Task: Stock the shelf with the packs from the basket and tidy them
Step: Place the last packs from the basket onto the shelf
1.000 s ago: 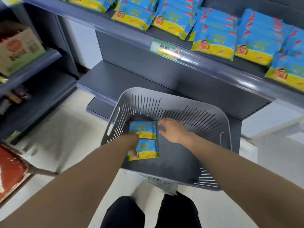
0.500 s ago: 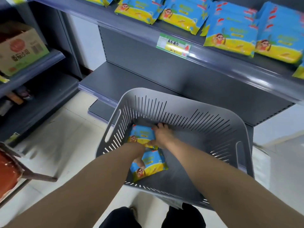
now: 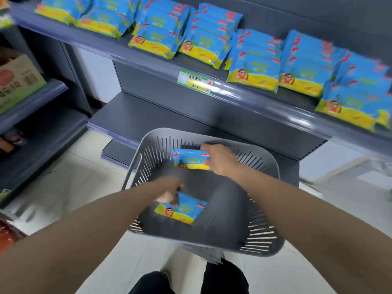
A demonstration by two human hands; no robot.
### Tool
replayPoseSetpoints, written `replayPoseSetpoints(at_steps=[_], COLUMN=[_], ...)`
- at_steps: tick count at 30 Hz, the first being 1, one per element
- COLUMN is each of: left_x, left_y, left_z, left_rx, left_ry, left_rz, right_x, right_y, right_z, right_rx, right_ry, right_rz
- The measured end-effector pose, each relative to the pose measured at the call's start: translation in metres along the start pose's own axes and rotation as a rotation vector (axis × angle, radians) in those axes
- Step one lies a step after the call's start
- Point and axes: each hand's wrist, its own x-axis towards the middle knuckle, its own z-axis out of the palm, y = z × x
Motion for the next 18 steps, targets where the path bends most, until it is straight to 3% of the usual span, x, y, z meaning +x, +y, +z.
replayPoseSetpoints(at_steps=[10, 18], left_x=[-0.093, -0.119], left_y=[0.053, 0.083], left_z=[-0.134, -0.223], left_rx=[-0.168, -0.464], left_ry=[0.402, 0.513], left_rz=[0.27, 0.45], right_x=[-0.05, -0.064], right_y=[-0.009, 0.022], right_z=[-0.156, -0.242], right_rx=[0.093, 0.117], right_ry=[0.262, 0.545], right_rz=[0.024, 0.161])
